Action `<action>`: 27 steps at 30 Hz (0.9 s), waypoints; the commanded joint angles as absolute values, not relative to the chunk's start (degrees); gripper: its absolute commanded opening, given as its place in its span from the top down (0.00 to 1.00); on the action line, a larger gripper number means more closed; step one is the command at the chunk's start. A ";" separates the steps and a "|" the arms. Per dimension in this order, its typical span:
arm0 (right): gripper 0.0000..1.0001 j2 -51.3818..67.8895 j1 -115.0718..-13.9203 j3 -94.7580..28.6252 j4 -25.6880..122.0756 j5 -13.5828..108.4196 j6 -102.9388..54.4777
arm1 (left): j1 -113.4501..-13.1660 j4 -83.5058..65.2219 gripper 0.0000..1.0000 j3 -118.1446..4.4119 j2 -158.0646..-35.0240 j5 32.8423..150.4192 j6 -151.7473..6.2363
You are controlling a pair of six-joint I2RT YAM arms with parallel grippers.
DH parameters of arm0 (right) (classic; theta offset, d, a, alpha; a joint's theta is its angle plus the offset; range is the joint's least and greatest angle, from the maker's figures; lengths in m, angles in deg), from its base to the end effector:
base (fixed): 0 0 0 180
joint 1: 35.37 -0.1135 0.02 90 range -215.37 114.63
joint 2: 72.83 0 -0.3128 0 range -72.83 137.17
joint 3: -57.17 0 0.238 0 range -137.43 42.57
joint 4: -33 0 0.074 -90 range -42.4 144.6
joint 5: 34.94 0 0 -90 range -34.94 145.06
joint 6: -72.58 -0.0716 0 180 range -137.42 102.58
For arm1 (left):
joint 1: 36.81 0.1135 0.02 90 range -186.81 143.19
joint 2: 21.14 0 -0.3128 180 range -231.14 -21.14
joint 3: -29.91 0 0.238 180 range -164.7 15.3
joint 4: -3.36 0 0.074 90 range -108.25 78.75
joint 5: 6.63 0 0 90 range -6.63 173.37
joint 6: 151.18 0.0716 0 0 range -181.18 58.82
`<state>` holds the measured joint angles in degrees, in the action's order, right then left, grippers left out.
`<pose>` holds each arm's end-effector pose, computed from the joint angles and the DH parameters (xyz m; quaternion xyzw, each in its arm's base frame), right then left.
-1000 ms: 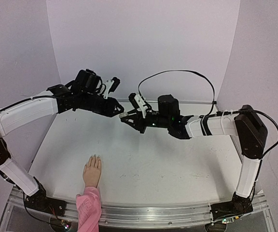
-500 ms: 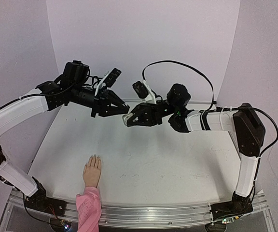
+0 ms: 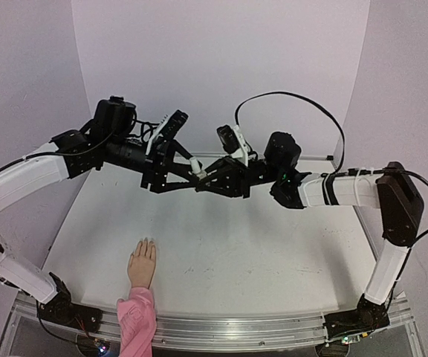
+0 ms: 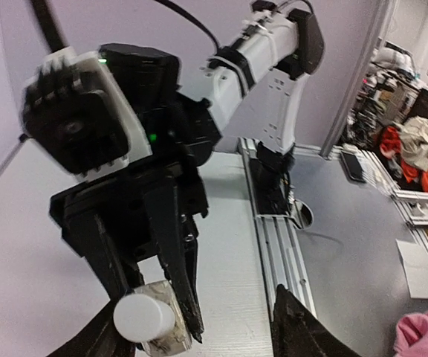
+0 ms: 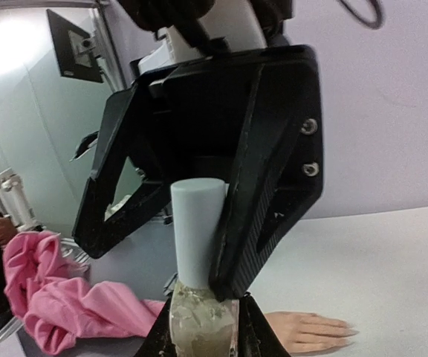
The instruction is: Paint the nails
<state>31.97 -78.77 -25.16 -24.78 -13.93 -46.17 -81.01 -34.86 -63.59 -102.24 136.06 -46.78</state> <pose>0.2456 0.3242 0.3826 -0.5472 0.3114 0.6413 0.4385 0.1823 -0.2568 0.4225 0.5771 0.5467 -0.4857 0.3634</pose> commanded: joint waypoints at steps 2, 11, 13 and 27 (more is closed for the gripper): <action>1.00 20.89 -77.00 -27.05 -19.52 12.82 -26.23 | -80.24 -35.13 0.25 -55.10 -92.85 126.60 -57.37; 1.00 17.03 -82.10 -24.95 -12.96 36.95 -12.19 | -79.70 -31.36 0.02 -52.32 -87.75 104.09 -75.95; 1.00 17.72 -85.86 -25.70 -11.21 50.44 -8.64 | -79.70 -29.63 0.06 -54.06 -88.02 99.32 -83.10; 1.00 25.87 -95.99 -33.62 -5.71 74.86 -3.79 | -81.54 -17.66 0.17 -60.79 -91.81 95.41 -86.51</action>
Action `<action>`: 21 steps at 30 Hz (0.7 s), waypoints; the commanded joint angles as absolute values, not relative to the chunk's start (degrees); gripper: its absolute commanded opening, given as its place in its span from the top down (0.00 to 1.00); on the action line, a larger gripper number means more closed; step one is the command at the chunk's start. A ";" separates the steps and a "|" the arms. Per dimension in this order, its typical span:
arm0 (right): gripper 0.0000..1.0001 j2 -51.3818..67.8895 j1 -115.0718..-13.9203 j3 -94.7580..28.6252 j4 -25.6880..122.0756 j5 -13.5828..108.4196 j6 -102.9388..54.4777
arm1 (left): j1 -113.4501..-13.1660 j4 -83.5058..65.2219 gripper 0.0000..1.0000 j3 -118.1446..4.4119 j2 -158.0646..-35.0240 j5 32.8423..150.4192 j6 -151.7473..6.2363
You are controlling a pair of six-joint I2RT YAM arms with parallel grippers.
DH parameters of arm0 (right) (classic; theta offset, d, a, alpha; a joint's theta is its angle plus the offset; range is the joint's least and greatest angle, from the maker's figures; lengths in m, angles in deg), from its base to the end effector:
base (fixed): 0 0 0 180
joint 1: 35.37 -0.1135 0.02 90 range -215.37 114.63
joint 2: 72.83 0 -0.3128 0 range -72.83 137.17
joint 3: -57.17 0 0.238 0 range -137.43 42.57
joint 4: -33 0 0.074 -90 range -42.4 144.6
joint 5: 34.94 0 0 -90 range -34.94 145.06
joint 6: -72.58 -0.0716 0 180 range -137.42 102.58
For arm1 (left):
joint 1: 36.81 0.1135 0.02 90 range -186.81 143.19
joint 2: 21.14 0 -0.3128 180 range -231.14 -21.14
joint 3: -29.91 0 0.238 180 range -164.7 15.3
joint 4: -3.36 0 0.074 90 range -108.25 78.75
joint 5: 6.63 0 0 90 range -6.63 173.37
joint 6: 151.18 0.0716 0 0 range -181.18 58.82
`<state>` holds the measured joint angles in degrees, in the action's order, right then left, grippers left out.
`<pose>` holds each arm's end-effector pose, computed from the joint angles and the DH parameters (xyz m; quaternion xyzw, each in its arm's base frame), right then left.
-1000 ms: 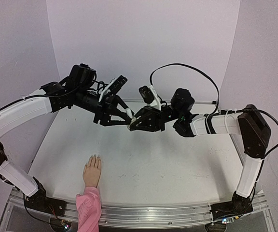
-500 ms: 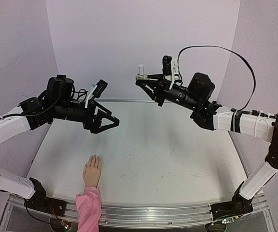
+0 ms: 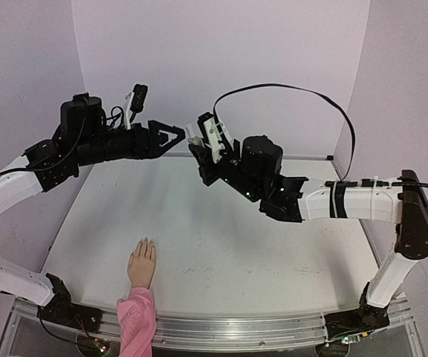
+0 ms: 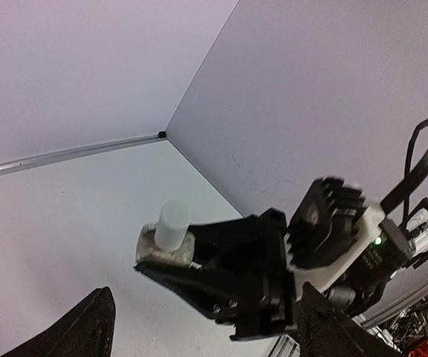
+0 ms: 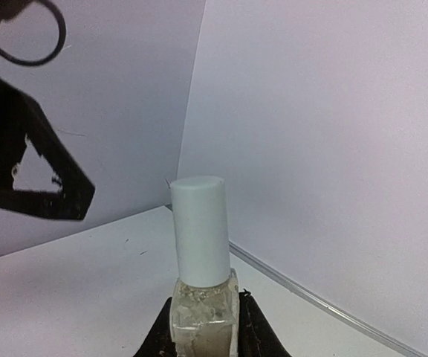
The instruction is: Paint the nails
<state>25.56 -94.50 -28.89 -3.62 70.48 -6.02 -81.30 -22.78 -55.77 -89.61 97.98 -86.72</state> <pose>0.2362 0.3580 0.4310 -0.2184 0.5040 0.2702 0.7907 0.1829 -0.2050 0.4527 0.2056 0.7300 -0.4490 0.4725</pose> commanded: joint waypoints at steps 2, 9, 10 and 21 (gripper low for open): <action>1.00 26.25 -96.26 -34.18 -5.43 74.69 -3.77 | -81.53 -17.66 0.23 -61.93 -93.52 95.16 -86.36; 1.00 27.18 -96.99 -35.65 -3.85 73.99 -3.19 | -81.54 -17.57 0.44 -63.37 -95.95 92.92 -85.76; 1.00 27.24 -97.04 -35.77 -3.82 74.02 -3.18 | -81.54 -17.60 0.49 -63.50 -96.16 92.79 -85.56; 1.00 28.25 -97.37 -36.97 -2.76 73.81 -3.02 | -81.98 -17.28 0.58 -63.25 -96.57 92.84 -84.16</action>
<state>28.56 -97.06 -33.79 0.55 72.73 -3.48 -81.52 -20.11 -60.40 -96.97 93.65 -85.64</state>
